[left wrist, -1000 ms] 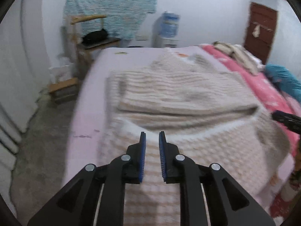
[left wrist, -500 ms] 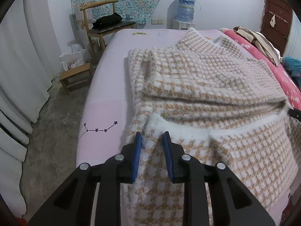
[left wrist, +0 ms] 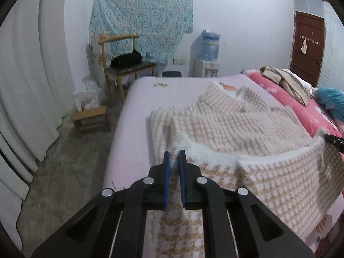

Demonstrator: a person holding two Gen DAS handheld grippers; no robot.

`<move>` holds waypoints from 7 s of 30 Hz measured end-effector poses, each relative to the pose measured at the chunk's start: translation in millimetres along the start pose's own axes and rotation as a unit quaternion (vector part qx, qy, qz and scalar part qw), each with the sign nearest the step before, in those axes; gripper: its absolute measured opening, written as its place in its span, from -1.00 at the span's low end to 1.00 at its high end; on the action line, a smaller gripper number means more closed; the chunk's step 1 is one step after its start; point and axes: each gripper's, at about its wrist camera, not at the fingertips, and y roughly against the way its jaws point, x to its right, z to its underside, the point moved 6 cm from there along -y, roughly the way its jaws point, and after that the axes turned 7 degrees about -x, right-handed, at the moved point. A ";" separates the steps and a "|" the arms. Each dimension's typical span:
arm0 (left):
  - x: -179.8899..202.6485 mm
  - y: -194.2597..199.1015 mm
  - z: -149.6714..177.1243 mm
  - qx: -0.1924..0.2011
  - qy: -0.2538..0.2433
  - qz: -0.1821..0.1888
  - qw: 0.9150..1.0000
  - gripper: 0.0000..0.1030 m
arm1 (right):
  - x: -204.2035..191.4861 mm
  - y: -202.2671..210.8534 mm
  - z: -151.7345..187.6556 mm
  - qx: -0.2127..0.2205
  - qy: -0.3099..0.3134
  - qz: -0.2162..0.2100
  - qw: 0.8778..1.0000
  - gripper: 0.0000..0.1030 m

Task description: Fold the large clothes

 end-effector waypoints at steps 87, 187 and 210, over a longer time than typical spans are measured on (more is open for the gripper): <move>153.3 23.2 130.3 -0.117 -0.200 0.185 0.955 -0.19 | -95.2 0.7 120.2 -0.113 0.069 -0.167 0.977 -0.48; 75.5 -36.7 91.2 -0.143 -0.075 0.026 0.986 0.72 | -104.5 -22.1 83.8 -0.104 0.031 -0.146 0.983 0.61; 74.5 -39.1 91.4 -0.146 -0.075 0.025 0.986 0.79 | -103.3 -21.3 82.7 -0.104 0.030 -0.146 0.983 0.61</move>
